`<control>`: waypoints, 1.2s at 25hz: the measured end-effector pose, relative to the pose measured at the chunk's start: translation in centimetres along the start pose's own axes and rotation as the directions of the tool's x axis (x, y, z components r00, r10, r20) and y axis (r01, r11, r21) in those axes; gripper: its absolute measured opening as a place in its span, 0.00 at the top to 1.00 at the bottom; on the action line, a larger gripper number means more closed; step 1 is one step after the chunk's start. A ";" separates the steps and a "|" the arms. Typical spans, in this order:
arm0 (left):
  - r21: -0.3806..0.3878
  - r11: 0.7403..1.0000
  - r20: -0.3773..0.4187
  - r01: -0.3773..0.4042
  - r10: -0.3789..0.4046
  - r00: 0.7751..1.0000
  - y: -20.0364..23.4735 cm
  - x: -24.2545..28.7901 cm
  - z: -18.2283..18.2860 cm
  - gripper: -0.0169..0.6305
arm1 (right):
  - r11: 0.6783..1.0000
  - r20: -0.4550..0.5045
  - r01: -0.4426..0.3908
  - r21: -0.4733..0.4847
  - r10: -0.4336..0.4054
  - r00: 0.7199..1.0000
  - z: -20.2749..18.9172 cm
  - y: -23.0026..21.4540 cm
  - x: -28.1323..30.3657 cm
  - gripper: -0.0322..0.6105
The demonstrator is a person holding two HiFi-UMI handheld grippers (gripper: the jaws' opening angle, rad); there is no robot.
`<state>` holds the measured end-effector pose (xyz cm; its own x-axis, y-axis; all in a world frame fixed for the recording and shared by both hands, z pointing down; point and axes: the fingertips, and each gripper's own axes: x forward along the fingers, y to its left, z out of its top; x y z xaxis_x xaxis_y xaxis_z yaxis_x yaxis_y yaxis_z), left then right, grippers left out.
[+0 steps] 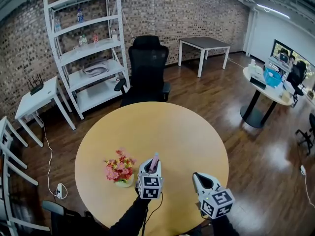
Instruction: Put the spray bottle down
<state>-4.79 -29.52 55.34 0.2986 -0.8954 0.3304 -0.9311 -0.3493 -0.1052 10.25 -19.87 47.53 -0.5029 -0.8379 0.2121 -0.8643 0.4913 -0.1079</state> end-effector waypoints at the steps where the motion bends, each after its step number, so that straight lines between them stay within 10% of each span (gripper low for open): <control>1: -0.004 1.000 0.008 -0.003 0.003 1.000 0.0 -0.2 0.0 0.83 | 1.000 0.000 0.000 0.001 0.000 1.000 -0.1 0.1 -0.1 0.96; 23: -0.013 0.999 0.133 0.029 -0.027 0.991 -0.7 -1.3 0.8 0.69 | 1.000 -0.005 -0.002 0.008 0.002 1.000 0.3 0.4 -0.3 0.96; 30: -0.024 0.997 0.200 -0.070 0.073 0.977 -0.4 -6.2 1.0 0.64 | 1.000 -0.004 -0.004 0.011 0.004 1.000 -0.3 0.7 -0.4 0.96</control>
<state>-6.06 -24.06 52.41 0.2655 -0.9556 0.1276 -0.9545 -0.2792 -0.1051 9.84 -19.14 47.70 -0.5061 -0.8350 0.2160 -0.8625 0.4918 -0.1194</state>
